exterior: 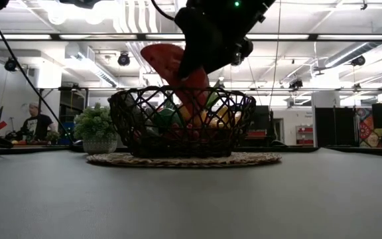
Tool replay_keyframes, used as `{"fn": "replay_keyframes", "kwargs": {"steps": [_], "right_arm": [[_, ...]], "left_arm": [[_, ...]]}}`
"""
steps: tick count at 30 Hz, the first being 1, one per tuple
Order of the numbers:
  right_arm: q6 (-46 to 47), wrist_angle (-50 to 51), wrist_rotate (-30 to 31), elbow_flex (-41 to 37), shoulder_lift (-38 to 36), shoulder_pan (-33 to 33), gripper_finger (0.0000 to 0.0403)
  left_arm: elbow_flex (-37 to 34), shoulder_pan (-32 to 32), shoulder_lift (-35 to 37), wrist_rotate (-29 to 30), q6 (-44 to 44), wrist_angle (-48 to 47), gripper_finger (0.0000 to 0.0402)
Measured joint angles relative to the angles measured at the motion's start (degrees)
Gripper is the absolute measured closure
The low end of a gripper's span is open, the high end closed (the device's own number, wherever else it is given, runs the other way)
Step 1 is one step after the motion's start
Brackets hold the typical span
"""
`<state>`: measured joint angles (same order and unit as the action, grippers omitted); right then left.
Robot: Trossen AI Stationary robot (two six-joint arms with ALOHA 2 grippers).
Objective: Build produce basket
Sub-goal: Put the red watermelon into the basket
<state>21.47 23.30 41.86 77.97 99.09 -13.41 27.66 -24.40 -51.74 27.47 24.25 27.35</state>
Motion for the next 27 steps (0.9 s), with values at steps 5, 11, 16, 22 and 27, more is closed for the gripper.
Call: {"fn": "replay_keyframes", "kwargs": {"steps": [5, 11, 16, 22, 27], "right_arm": [[0.1, 0.4, -1.1, 0.0, 0.0, 0.3, 0.0112], [-1.1, 0.4, -1.4, 0.0, 0.0, 0.2, 0.0098], [-0.3, 0.4, -1.4, 0.0, 0.0, 0.7, 0.0041], [0.0, 0.3, 1.8, 0.0, 0.0, 0.8, 0.0006], [-6.6, 3.8, 2.9, 0.7, -0.6, 0.6, 0.0007]], "left_arm": [[0.0, 0.0, 0.0, 0.0, 0.0, 0.0, 0.0230], [0.0, 0.0, 0.0, 0.0, 0.0, 0.0, 0.0230], [0.0, 0.0, 0.0, 0.0, -0.1, 0.0, 0.0230], [0.0, 0.0, 0.0, 0.0, 0.0, 0.0, 0.0230], [0.0, 0.0, 0.0, 0.0, 0.0, 0.0, 0.0230]]}}
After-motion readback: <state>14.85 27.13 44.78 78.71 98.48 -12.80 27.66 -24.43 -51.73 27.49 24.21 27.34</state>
